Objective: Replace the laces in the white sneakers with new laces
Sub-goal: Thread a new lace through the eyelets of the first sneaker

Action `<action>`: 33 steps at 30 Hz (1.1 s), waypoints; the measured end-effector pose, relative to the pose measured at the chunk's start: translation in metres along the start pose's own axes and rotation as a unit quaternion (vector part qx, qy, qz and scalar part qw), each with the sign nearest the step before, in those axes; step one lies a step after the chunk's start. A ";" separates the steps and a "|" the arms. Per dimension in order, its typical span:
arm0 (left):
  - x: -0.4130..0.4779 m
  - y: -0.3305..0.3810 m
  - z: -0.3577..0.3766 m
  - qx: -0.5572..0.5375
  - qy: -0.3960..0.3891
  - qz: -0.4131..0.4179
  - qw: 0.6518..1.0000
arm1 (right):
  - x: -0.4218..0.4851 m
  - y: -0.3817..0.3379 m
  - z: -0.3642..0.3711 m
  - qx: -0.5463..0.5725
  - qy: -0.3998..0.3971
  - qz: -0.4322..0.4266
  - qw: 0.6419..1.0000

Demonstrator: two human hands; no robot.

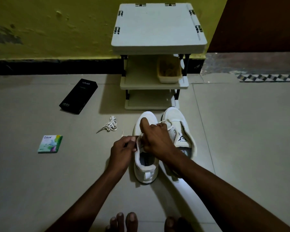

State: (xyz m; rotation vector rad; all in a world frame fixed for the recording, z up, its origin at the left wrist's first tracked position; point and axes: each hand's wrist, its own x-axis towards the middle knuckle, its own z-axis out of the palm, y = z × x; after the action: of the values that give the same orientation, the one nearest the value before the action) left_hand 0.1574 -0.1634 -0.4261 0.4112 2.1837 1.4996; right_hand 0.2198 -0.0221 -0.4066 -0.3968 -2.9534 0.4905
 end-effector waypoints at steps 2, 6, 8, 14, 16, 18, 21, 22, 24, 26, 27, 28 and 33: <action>-0.001 0.003 -0.002 0.032 -0.014 0.017 0.999 | 0.001 -0.003 -0.001 -0.025 0.002 -0.014 1.000; 0.001 0.003 -0.003 0.074 -0.032 0.038 0.996 | 0.001 -0.008 0.000 -0.069 0.018 -0.034 0.997; 0.003 0.002 -0.002 0.083 -0.032 0.057 0.994 | 0.002 -0.008 0.000 -0.055 0.022 -0.042 0.997; 0.009 0.002 -0.003 0.089 -0.043 0.067 0.993 | 0.003 0.009 -0.002 0.127 0.048 -0.026 0.990; 0.012 0.004 -0.003 0.093 -0.040 0.064 0.993 | -0.001 0.012 0.001 0.189 0.048 -0.009 0.981; 0.014 0.007 -0.002 0.100 -0.024 0.062 0.993 | -0.003 0.011 0.004 0.198 0.052 0.005 0.979; 0.017 0.009 -0.001 0.110 -0.012 0.065 0.992 | -0.002 0.011 0.007 0.195 0.050 0.024 0.979; 0.018 0.009 -0.002 0.120 -0.010 0.070 0.990 | -0.002 0.010 0.008 0.188 0.050 0.023 0.981; 0.020 0.011 -0.003 0.148 -0.009 0.086 0.985 | -0.002 0.009 0.010 0.170 0.051 0.017 0.984; 0.021 0.011 -0.004 0.160 -0.008 0.094 0.983 | -0.001 0.009 0.011 0.165 0.055 0.018 0.985; 0.020 0.011 -0.004 0.162 -0.007 0.094 0.982 | -0.002 0.009 0.012 0.170 0.053 0.022 0.984; 0.020 0.011 -0.004 0.165 -0.004 0.097 0.982 | -0.002 0.008 0.012 0.180 0.050 0.023 0.982; 0.013 0.006 0.005 0.162 0.026 0.096 0.982 | -0.016 0.000 0.015 0.123 0.096 -0.010 0.988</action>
State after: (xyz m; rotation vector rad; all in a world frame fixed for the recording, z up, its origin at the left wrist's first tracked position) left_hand 0.1484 -0.1510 -0.4246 0.7164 2.4977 1.2573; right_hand 0.2324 -0.0305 -0.4220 -0.3624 -2.6679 0.7581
